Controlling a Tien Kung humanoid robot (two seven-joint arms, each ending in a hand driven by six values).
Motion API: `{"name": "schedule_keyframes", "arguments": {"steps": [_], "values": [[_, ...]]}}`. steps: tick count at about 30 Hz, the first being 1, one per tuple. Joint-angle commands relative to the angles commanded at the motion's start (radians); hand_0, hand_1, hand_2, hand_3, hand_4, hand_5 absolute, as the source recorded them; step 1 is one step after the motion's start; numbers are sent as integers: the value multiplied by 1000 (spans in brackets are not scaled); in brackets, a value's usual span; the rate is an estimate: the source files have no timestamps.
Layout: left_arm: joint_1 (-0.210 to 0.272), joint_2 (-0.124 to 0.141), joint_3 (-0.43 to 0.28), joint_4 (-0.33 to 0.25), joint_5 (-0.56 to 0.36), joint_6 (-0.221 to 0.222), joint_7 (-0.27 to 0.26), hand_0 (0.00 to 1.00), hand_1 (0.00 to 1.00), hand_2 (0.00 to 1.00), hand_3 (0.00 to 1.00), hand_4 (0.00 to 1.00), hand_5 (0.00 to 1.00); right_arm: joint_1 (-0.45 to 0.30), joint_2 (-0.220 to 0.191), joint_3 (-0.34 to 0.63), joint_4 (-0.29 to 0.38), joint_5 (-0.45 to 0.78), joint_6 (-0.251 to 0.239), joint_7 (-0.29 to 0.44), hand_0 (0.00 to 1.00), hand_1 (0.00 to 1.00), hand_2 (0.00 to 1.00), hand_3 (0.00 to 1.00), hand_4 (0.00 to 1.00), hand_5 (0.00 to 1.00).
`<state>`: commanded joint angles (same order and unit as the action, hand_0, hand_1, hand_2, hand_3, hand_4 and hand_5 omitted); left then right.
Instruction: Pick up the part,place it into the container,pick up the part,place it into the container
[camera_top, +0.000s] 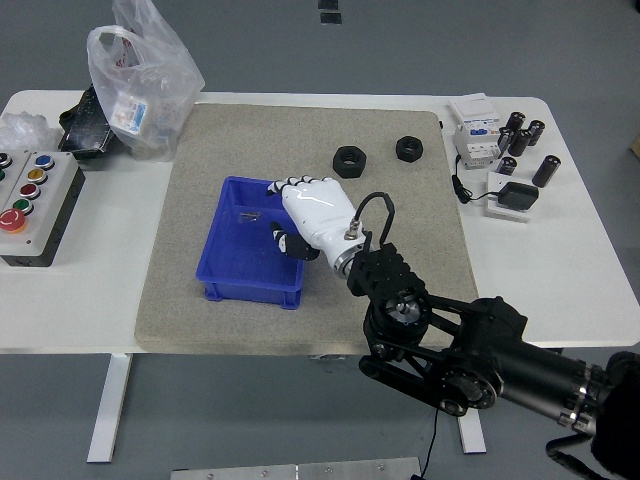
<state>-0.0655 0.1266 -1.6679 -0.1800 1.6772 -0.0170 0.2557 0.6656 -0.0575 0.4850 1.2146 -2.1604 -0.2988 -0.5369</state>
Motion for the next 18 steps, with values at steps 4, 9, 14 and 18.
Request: {"name": "schedule_keyframes", "arguments": {"steps": [4, 9, 14, 18], "values": [[4, -1, -9, 0, 7, 0, 2, 613, 604, 589, 604, 579, 397, -54, -57, 104, 19, 42, -2, -21, 463, 737, 830, 899, 655, 315], [5, -1, -18, 0, 15, 1, 0, 613, 604, 588, 601, 569, 390, -108, -117, 213, 13, 94, 27, -50, 435, 737, 837, 895, 682, 331], [3, -2, -15, 0, 14, 0, -3, 613, 604, 584, 600, 546, 384, -141, -131, 216, 7, 162, 68, -48, 433, 747, 877, 924, 725, 369], [2, -3, -15, 0, 16, 0, -3, 613, 604, 584, 600, 546, 384, -152, -129, 213, 20, 243, 69, -8, 433, 747, 877, 924, 725, 369]]}}
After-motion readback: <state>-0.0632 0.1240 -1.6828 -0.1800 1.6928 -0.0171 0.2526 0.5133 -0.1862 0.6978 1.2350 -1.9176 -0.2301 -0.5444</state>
